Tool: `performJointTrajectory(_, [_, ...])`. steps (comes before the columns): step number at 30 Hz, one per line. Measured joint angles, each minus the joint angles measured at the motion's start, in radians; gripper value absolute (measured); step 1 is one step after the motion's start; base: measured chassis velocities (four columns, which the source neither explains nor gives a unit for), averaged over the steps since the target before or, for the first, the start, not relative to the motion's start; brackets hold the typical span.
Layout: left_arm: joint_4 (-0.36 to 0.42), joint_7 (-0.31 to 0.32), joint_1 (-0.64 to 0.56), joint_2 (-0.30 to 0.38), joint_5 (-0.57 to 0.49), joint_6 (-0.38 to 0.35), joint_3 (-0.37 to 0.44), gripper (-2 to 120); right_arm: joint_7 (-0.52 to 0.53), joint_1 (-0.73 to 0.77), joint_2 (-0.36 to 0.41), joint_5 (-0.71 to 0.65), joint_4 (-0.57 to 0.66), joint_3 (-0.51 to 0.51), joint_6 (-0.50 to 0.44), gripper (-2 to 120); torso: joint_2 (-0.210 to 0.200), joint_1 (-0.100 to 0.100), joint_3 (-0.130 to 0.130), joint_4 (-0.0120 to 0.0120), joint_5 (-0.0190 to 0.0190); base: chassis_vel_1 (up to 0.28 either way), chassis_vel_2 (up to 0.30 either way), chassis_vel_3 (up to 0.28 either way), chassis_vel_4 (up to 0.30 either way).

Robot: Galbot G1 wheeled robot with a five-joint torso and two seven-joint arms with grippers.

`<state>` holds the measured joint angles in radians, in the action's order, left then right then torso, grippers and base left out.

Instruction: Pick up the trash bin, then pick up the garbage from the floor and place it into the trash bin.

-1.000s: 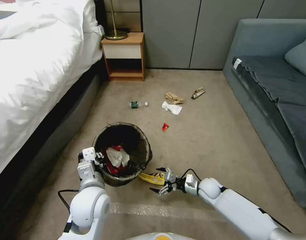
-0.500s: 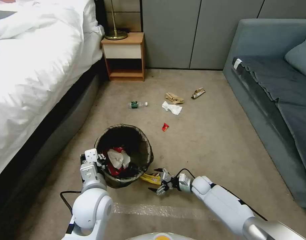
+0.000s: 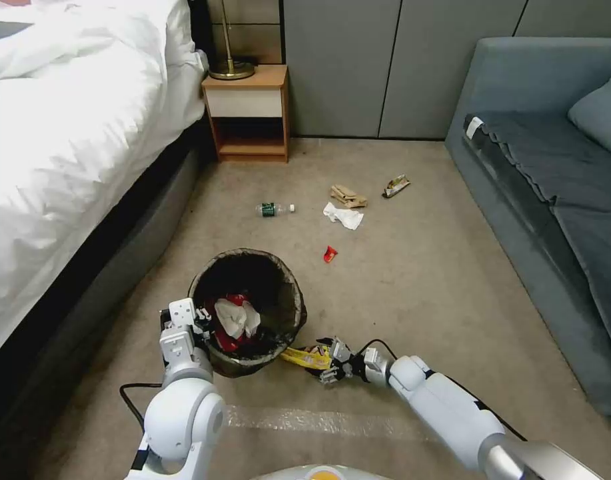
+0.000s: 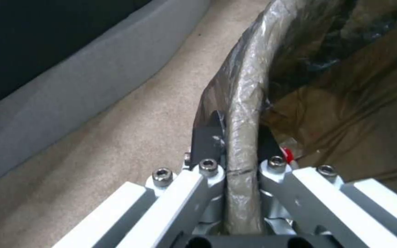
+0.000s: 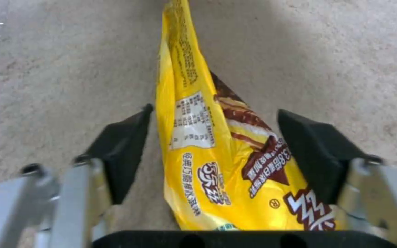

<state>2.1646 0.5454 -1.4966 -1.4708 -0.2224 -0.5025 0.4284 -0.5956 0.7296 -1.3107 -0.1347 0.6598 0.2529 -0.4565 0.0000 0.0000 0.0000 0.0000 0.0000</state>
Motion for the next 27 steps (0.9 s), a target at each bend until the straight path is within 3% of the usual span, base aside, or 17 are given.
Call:
performJointTrajectory(18, [0.002, 0.0, -0.002, 0.001, 0.002, 0.003, -0.001, 1, 0.004, 0.003, -0.017, 0.006, -0.04, -0.029, -0.023, 1, 0.0, 0.0, 0.0, 0.0001, 0.0, 0.0, 0.0, 0.0, 0.0])
performJointTrajectory(27, [-0.004, 0.0, 0.002, 0.004, 0.0, 0.004, -0.006, 1, -0.031, 0.009, -0.004, -0.003, -0.035, -0.042, -0.033, 0, 0.0, 0.0, 0.0, 0.0, 0.0, 0.0, 0.0, 0.0, 0.0])
